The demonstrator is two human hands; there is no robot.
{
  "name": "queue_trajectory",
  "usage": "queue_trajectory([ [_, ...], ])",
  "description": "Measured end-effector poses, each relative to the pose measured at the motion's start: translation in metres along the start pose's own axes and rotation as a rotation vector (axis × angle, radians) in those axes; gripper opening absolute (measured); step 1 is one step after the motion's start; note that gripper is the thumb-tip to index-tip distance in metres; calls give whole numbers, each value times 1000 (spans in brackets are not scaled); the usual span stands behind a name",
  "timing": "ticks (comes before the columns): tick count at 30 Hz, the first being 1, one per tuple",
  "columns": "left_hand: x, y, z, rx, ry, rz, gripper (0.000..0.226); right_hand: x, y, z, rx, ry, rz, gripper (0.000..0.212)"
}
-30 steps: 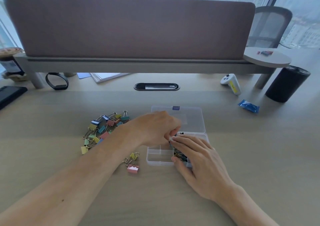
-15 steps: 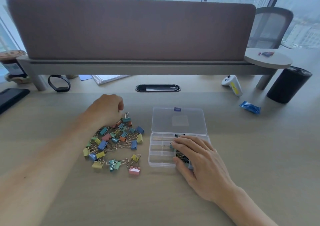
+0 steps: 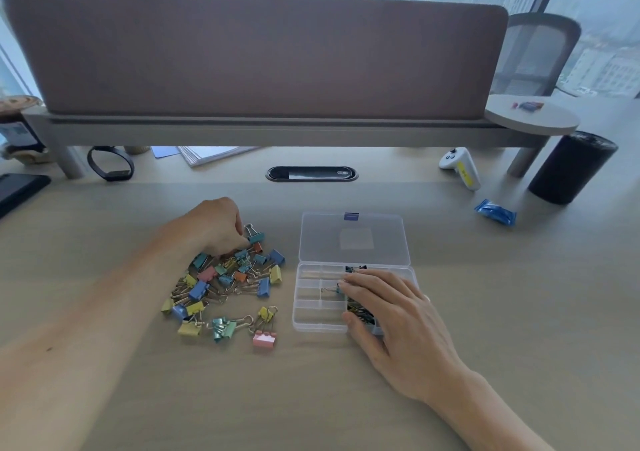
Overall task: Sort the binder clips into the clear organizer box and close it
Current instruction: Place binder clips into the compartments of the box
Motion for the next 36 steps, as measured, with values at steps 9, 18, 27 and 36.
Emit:
queue_trajectory([
  [9, 14, -8, 14, 111, 112, -100, 20, 0, 0, 1, -5, -19, -17, 42],
  [18, 76, 74, 16, 376, -41, -638, 9, 0, -1, 2, -27, 2, -18, 40],
  [27, 75, 83, -10, 169, 38, -696, 6, 0, 1, 2, -38, -11, -26, 41],
  [36, 69, 107, -12, 3, 101, -565, 25, -1, -4, 8, -37, -27, -39, 37],
])
Point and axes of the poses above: each hand's wrist, its own x-axis away from the middle knuckle, its own z-axis out of the back of the hand, y = z × x, the point moved 1 cm from there along -x, towards the middle knuckle, and after that the axes turned 8 degrees about -x, right-handed, at the moved point
